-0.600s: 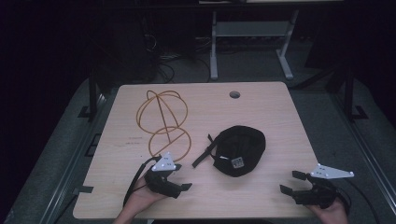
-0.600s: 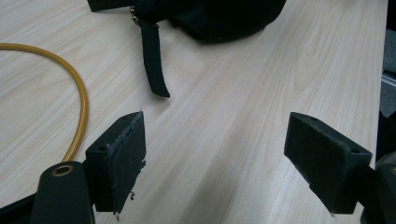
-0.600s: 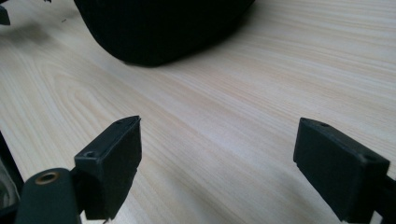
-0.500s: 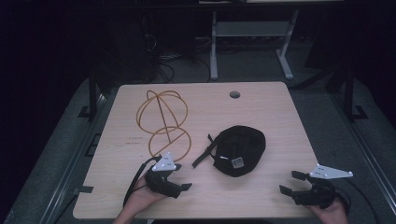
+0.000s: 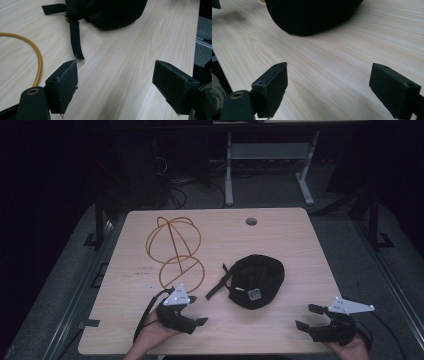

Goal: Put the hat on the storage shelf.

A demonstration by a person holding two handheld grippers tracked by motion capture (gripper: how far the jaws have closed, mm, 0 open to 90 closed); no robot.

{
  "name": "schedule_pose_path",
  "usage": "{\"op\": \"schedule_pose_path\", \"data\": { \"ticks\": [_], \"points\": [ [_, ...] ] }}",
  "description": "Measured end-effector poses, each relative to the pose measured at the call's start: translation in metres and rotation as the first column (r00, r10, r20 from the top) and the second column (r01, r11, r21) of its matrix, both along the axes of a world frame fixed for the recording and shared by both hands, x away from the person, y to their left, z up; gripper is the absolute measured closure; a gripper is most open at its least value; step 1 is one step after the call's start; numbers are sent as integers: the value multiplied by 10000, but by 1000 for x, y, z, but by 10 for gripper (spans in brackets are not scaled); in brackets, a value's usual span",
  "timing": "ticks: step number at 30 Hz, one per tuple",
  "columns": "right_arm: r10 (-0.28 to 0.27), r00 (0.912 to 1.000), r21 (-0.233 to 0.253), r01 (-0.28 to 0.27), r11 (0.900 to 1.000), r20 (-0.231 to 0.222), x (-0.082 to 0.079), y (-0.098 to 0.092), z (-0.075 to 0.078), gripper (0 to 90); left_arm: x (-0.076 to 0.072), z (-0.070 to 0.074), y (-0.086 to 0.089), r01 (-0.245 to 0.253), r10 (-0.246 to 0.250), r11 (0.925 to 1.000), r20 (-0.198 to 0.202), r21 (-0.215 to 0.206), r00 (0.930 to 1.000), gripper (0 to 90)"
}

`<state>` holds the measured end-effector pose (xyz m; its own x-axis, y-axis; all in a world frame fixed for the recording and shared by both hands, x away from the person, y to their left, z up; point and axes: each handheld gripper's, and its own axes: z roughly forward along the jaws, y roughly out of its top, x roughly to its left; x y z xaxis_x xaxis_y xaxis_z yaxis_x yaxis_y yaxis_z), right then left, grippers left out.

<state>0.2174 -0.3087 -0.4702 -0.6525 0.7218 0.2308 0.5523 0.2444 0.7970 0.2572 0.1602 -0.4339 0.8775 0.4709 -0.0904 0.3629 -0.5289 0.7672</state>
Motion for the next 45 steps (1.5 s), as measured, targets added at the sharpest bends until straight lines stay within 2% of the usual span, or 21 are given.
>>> {"op": "schedule_pose_path", "data": {
  "ticks": [3,4,14,22,25,26,33,38,39,40,43,45],
  "points": [
    [25,10000,45,-25,10000,-37,0,1,-1,145,0,2,-1,5,-6,9999,-66,-129,10000,193],
    [67,10000,-10,-67,10000,-72,1,1,-1,145,1,5,-4,-40,32,9993,-207,-369,9998,191],
    [-52,10000,232,52,9997,3,-1,-4,0,145,6,21,-20,232,-233,9986,-17,-475,9997,184],
    [-3,10000,197,3,9998,4,-1,-4,0,145,12,39,-41,749,-741,9969,326,-237,9967,184],
    [-10,10000,258,9,9997,3,-1,-4,0,145,16,45,-52,933,-922,9953,388,-263,9950,184],
    [34,10000,230,-34,9997,1,0,-4,-1,145,19,48,-59,1086,-1079,9940,454,-146,9931,184],
    [166,9999,153,-165,9997,-19,0,-2,-1,146,30,54,-81,1439,-1435,9896,408,-71,9888,195],
    [218,9998,118,-218,9997,-2,-1,-1,-2,146,41,56,-99,1740,-1751,9844,455,265,9835,223],
    [212,9998,165,-212,9996,8,-1,-1,-1,146,43,56,-106,1801,-1813,9832,420,298,9825,225],
    [216,9998,249,-215,9995,-40,-1,-1,-1,146,43,56,-106,1801,-1813,9832,420,298,9825,228],
    [239,9997,377,-238,9990,-20,-2,-1,1,146,48,54,-117,2040,-2054,9778,265,468,9783,236],
    [302,9995,391,-302,9988,15,-2,1,1,146,53,51,-127,2322,-2330,9695,11,789,9725,261]
  ]
}}
